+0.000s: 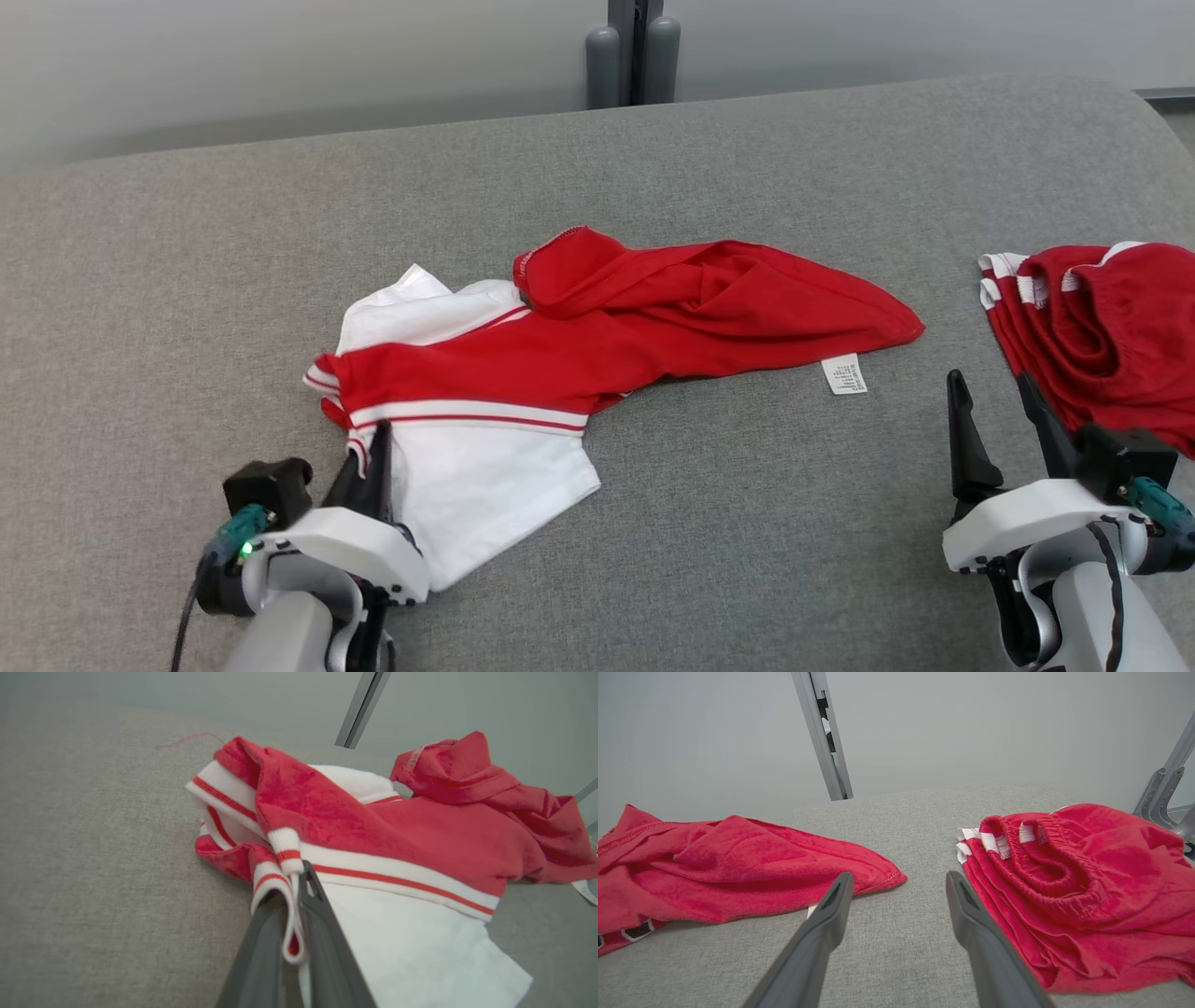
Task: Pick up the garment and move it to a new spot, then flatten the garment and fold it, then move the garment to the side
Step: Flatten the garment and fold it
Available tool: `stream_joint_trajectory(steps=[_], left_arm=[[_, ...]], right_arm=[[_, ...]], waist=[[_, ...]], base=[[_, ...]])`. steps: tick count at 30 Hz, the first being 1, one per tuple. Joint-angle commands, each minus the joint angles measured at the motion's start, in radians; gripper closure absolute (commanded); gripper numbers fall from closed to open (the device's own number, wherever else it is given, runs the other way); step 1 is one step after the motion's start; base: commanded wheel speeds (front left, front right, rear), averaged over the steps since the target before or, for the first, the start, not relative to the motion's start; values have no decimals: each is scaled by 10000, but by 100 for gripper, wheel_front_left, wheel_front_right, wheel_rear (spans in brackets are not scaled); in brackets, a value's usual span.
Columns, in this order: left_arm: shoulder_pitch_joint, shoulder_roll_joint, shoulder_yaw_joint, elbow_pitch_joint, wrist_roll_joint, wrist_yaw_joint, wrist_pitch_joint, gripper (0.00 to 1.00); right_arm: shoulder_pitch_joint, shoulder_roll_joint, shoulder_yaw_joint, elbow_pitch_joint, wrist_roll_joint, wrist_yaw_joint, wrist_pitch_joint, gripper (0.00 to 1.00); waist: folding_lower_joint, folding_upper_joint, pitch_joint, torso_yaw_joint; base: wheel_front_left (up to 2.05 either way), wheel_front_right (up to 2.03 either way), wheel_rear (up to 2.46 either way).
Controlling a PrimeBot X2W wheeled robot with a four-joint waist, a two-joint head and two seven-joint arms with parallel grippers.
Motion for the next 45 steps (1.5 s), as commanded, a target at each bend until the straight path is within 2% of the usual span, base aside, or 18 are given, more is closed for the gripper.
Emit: stream_joint_trajectory(steps=[1, 11, 12, 13, 14, 16, 20, 26, 29, 31, 36, 45], left_arm=[[-247, 175, 287, -133, 331, 76, 1, 100], [-636, 854, 1659, -526, 1687, 133, 1, 100], [-635, 900, 1781, -548, 1823, 173, 1, 78], [-628, 888, 1909, -608, 1941, 233, 1, 49], [-595, 842, 2052, -691, 2030, 304, 1, 0], [-427, 730, 2251, -738, 2181, 374, 2, 0], [-20, 437, 2416, -729, 2378, 132, 1, 0], [1226, 86, 2674, -1356, 2307, 53, 2, 0], [1815, 51, 2410, -1687, 2094, 70, 2, 0], [2140, 77, 2338, -1908, 1844, 281, 1, 0], [2755, 70, 2087, -2333, 2001, 486, 1, 0], [3271, 58, 2075, -2553, 2289, 401, 2, 0]], right_arm=[[-94, -52, 21, -35, 79, -3, 2, 0], [2, -52, 358, -164, 245, -3, 2, 0], [18, -52, 431, -167, 275, -3, 2, 0], [28, -51, 515, -166, 281, -1, 2, 0], [35, -49, 583, -155, 307, -3, 2, 0], [40, -57, 753, -90, 356, -3, 2, 0], [69, -55, 947, -76, 424, -3, 2, 0], [393, -54, 889, -497, 427, -3, 2, 0], [608, -54, 862, -723, 317, -1, 2, 0], [769, -52, 917, -852, 236, -1, 2, 0], [1132, -52, 793, -900, 314, -1, 2, 0], [1478, -55, 818, -794, 406, -3, 3, 0]], waist=[[0, 0, 35, -29], [0, 0, -7, -69], [0, 0, -2, -53], [0, 0, 1, -33], [0, 0, 3, -12], [0, 0, -2, 29], [0, 0, -104, 105], [0, 0, -589, 222], [0, 0, -860, 294], [0, 0, -1046, 352], [0, 0, -1497, 527], [0, 0, -1738, 670]], base=[[0, 0, 0], [0, 0, 0], [0, 0, 0], [0, 0, 0], [0, 0, 0], [0, 0, 0], [0, 0, 0], [0, 0, 0], [0, 0, 0], [0, 0, 0], [0, 0, 0], [0, 0, 0]])
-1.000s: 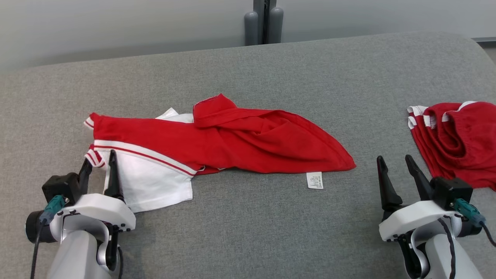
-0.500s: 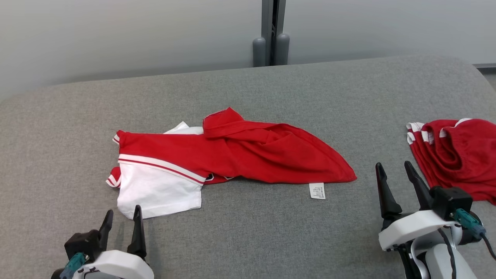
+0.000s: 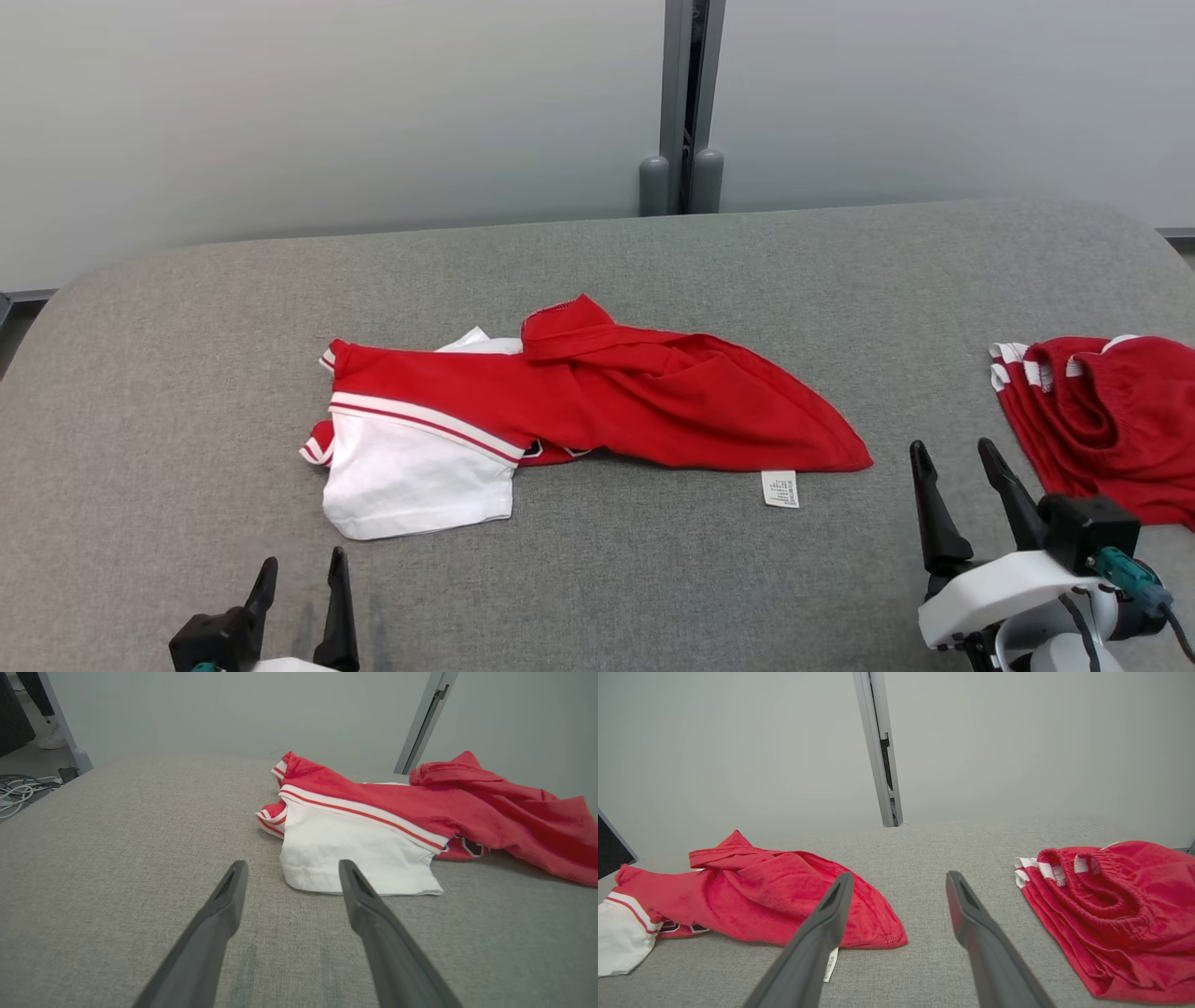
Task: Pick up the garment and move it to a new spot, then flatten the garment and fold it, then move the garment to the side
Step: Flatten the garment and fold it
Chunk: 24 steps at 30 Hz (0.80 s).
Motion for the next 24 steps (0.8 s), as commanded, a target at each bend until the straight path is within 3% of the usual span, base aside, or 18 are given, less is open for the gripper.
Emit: stream_joint_trajectory(steps=[1, 11, 19, 24], left_arm=[[67, 40, -75, 4, 52, -44, 1, 0], [-965, 43, -472, 537, -200, -340, 1, 0], [-1903, 41, 104, 1217, 6, -487, -1, 0], [-2244, 39, 422, 1303, 141, -845, 1, 0]], right_arm=[[137, -59, -20, 53, 22, 0, 3, 0], [-368, -60, -11, 80, -158, 0, 3, 0], [-769, -60, 60, 39, -169, 0, 3, 0], [-911, -60, 36, -4, -176, 0, 3, 0]], waist=[[0, 0, 61, 30], [0, 0, 1079, 118], [0, 0, 1837, -38], [0, 0, 2115, -104]], base=[[0, 0, 0], [0, 0, 0], [0, 0, 0], [0, 0, 0]])
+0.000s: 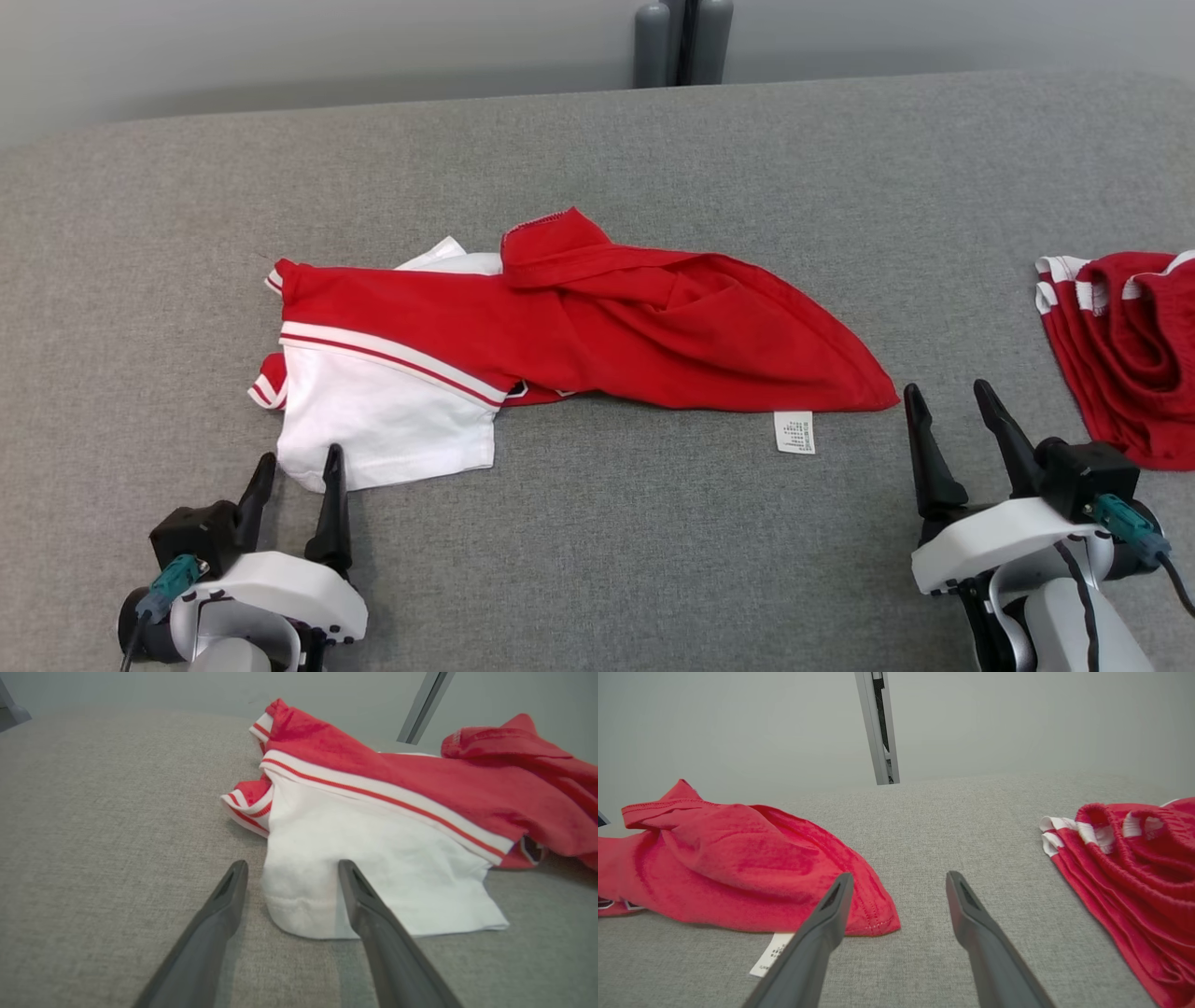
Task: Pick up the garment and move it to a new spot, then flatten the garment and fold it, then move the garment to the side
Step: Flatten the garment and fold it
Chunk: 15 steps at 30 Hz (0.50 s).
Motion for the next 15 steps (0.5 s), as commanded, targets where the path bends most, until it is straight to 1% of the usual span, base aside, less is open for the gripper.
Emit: stream_joint_trajectory(steps=[1, 3, 7, 9, 12, 15], left_arm=[[-167, 43, 71, 31, 55, -99, 1, 0], [-276, 47, 158, 52, -59, -232, -1, 0], [-131, 42, -27, -66, -336, -439, -1, 0], [26, 45, -185, -134, -537, -469, 1, 14], [163, 45, -483, -224, -736, -530, -1, 26], [353, 42, -698, -362, -844, -544, -1, 30]], right_arm=[[-94, -62, -20, -48, 3, 0, 3, 0], [-149, -61, -20, -43, 27, 0, 3, 0], [-201, -61, -6, -22, 107, 0, 3, 0], [-183, -61, -3, 8, 146, 0, 3, 0], [-150, -61, 24, 49, 227, 0, 3, 0], [-168, -62, 57, 87, 299, 0, 3, 0]], waist=[[0, 0, 90, -35], [0, 0, 177, -49], [0, 0, 233, -23], [0, 0, 215, 36], [0, 0, 165, 147], [0, 0, 104, 251]], base=[[0, 0, 0], [0, 0, 0], [0, 0, 0], [0, 0, 0], [0, 0, 0], [0, 0, 0]])
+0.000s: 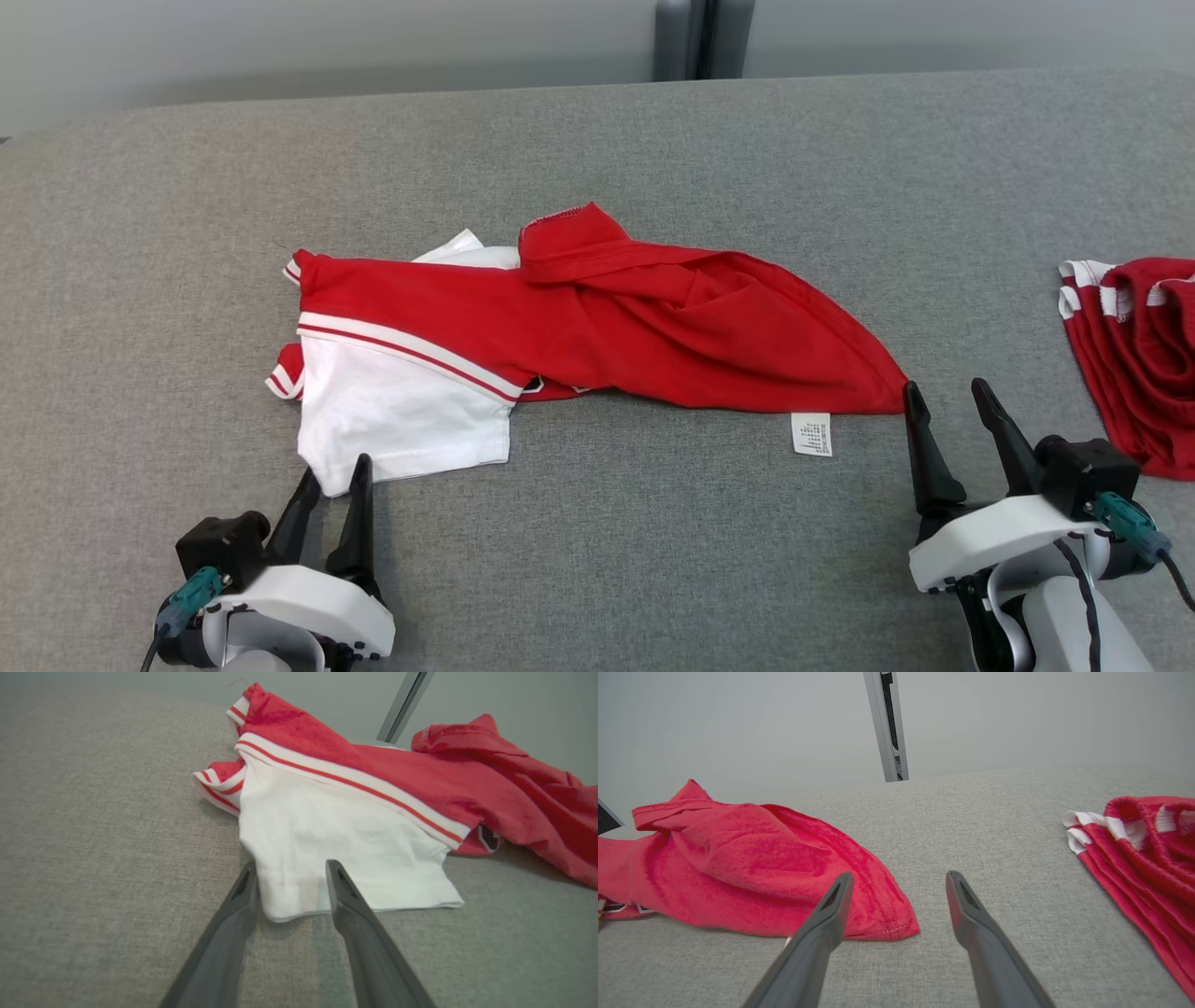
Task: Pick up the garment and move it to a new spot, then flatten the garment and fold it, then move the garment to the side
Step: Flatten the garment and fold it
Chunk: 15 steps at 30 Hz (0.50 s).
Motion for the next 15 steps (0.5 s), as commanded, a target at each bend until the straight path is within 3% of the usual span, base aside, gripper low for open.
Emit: stream_joint_trajectory(steps=[1, 9, 11, 13, 14, 15], left_arm=[[159, 42, -77, -101, -66, -51, 1, 29], [293, 44, -287, -415, -237, -45, 3, 35], [239, 44, -254, -384, -290, -45, 1, 49], [203, 51, -169, -360, -374, -46, 3, 52], [154, 48, -109, -352, -422, -46, 3, 64], [109, 41, -94, -358, -399, -46, 1, 84]], right_arm=[[-76, -59, 29, 31, 56, -1, 3, 0], [-59, -60, 87, 68, 99, -1, 3, 0], [-69, -60, 83, 71, 74, 0, 3, 0], [-81, -60, 75, 74, 58, -1, 3, 0], [-99, -59, 68, 79, 43, 0, 3, 0], [-106, -60, 49, 86, 32, 0, 3, 0]], waist=[[0, 0, -53, 63], [0, 0, -123, 163], [0, 0, -111, 148], [0, 0, -94, 140], [0, 0, -72, 129], [0, 0, -55, 119]], base=[[0, 0, 0], [0, 0, 0], [0, 0, 0], [0, 0, 0], [0, 0, 0], [0, 0, 0]])
